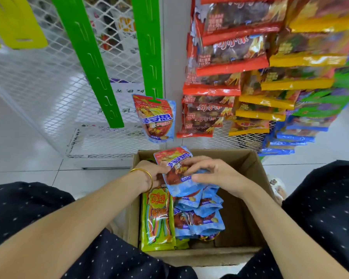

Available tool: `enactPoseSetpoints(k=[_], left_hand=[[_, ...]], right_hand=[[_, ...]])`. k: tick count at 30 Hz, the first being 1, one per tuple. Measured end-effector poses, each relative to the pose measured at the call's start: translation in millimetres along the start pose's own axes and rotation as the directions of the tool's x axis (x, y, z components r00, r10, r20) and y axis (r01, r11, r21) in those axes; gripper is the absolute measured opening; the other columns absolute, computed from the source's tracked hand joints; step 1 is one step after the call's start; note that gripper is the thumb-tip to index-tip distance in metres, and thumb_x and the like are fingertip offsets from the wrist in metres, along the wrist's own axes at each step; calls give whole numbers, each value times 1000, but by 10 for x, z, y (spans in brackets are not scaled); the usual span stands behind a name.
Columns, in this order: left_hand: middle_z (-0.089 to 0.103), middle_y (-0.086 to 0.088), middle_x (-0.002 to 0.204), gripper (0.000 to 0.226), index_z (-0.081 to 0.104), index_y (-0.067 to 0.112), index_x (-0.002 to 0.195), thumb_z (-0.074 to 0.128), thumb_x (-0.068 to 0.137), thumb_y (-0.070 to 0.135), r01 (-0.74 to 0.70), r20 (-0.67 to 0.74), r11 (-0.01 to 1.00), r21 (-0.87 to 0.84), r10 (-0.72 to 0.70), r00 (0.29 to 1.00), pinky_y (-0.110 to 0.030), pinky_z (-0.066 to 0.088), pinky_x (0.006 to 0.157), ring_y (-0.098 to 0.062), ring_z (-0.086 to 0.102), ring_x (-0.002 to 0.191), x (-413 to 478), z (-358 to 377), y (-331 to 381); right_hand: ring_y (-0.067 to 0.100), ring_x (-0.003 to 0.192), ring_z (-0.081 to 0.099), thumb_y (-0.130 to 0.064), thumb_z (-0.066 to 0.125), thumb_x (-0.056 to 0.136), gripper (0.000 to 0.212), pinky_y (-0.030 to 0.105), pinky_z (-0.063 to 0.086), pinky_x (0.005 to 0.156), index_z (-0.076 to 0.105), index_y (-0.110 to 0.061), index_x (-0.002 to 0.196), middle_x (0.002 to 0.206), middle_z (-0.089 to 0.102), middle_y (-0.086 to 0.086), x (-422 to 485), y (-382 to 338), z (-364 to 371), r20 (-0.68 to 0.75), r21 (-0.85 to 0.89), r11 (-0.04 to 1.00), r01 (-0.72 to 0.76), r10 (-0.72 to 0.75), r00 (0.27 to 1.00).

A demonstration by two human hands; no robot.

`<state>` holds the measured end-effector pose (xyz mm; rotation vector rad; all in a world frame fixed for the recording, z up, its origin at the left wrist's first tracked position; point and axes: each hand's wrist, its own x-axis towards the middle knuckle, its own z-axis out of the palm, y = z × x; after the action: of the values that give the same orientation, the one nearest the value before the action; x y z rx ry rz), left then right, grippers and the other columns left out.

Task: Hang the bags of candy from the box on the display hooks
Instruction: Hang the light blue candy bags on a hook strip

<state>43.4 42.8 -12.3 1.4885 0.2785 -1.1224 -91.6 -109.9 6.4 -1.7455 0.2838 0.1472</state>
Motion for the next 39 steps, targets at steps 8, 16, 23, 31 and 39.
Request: enactPoseSetpoints(k=[8, 16, 23, 31, 39], left_hand=[[66, -8, 93, 23, 59, 10, 94, 61, 81, -10, -146, 153, 940, 308, 103, 983, -37, 56, 80, -19, 64, 83, -131, -30, -13], [61, -6, 73, 27, 66, 1, 78, 67, 83, 27, -436, 208, 270, 859, 593, 778, -31, 50, 71, -24, 58, 69, -640, -86, 1011], [57, 0, 92, 23, 54, 4, 106, 63, 86, 13, -836, -72, 263, 482, 963, 261, -9, 45, 71, 2, 53, 76, -678, -28, 1618], [50, -8, 65, 20, 55, 9, 74, 61, 88, 22, -859, 94, 268, 436, 936, 340, -24, 41, 60, -9, 46, 58, -712, 28, 1801], [28, 1, 54, 42, 37, 16, 55, 60, 88, 29, -830, 140, 180, 527, 945, 295, -19, 23, 47, -4, 26, 46, -727, 45, 1800]], right_hand=[[23, 96, 66, -4, 62, 85, 25, 40, 55, 82, 69, -19, 103, 109, 67, 9, 201, 115, 242, -241, 427, 904, 0, 114, 964], [2, 92, 63, 3, 65, 81, 27, 20, 51, 81, 72, -22, 85, 94, 69, -12, 180, -220, 143, -451, 220, 964, 151, -37, 892], [-8, 101, 55, 0, 64, 83, 29, 12, 41, 91, 66, -22, 102, 107, 65, -13, 370, -909, 239, -468, -194, 913, 358, -407, 784], [1, 112, 50, -2, 57, 87, 38, 16, 39, 95, 55, -20, 120, 117, 57, -11, 662, -1242, 385, -513, -411, 819, 401, -571, 641], [2, 115, 48, -2, 57, 87, 43, 8, 34, 95, 51, -17, 127, 124, 55, -5, 802, -1332, 468, -574, -436, 827, 355, -560, 598]])
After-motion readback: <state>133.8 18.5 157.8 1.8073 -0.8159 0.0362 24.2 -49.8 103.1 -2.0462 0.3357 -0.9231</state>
